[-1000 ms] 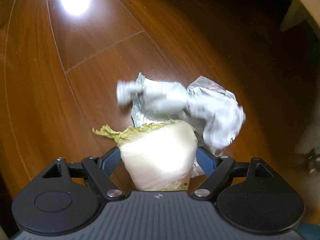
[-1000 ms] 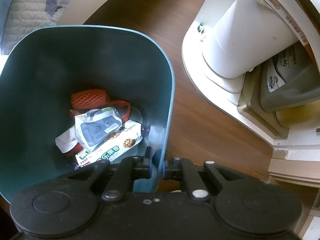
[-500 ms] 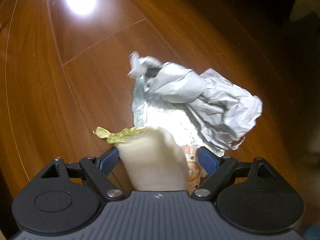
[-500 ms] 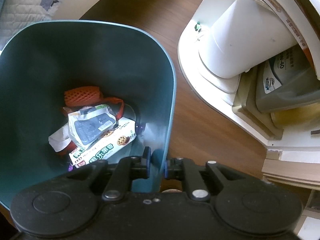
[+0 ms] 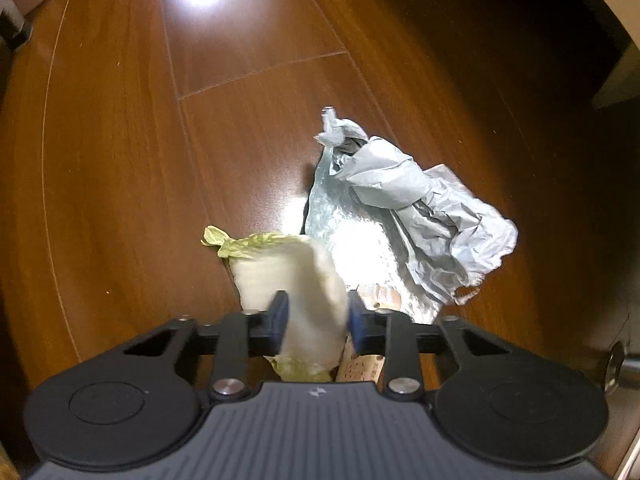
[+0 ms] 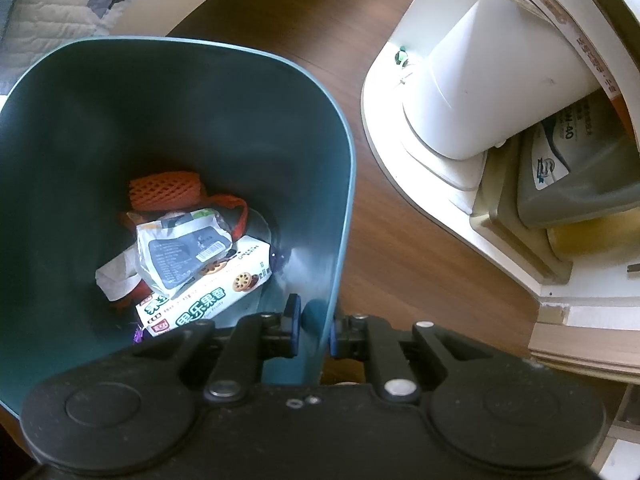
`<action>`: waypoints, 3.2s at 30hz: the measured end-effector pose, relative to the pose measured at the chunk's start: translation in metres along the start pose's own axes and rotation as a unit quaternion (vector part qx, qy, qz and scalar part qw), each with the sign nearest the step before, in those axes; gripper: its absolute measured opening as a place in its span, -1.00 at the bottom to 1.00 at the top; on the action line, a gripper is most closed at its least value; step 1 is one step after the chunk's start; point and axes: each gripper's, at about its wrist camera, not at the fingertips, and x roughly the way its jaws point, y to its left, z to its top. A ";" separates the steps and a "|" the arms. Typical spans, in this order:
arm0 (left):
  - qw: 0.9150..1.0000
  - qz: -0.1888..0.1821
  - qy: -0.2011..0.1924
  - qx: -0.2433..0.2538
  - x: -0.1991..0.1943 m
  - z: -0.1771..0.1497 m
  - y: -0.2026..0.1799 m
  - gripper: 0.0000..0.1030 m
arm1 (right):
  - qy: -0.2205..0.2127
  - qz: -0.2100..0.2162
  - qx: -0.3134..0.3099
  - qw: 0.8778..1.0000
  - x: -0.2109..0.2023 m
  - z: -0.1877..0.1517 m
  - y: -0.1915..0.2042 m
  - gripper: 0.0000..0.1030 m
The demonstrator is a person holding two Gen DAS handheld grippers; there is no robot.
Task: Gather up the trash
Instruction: 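Lower the left gripper and grasp the white cabbage leaf, then carry the cabbage leaf with the left gripper into the teal bin held by the right gripper and release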
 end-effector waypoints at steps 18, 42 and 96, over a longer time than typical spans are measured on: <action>0.998 0.017 -0.025 0.052 -0.094 -0.004 -0.022 -0.78 | -0.087 0.058 0.031 0.994 -0.024 -0.001 -0.001 -0.94; 0.824 -0.252 -0.048 0.505 -0.340 -0.204 -0.272 -0.78 | -0.095 0.067 0.057 0.992 -0.027 -0.008 -0.008 -0.95; 0.734 -0.207 -0.041 0.645 -0.279 -0.286 -0.320 0.14 | -0.057 0.136 0.031 0.989 -0.005 0.013 -0.007 -0.40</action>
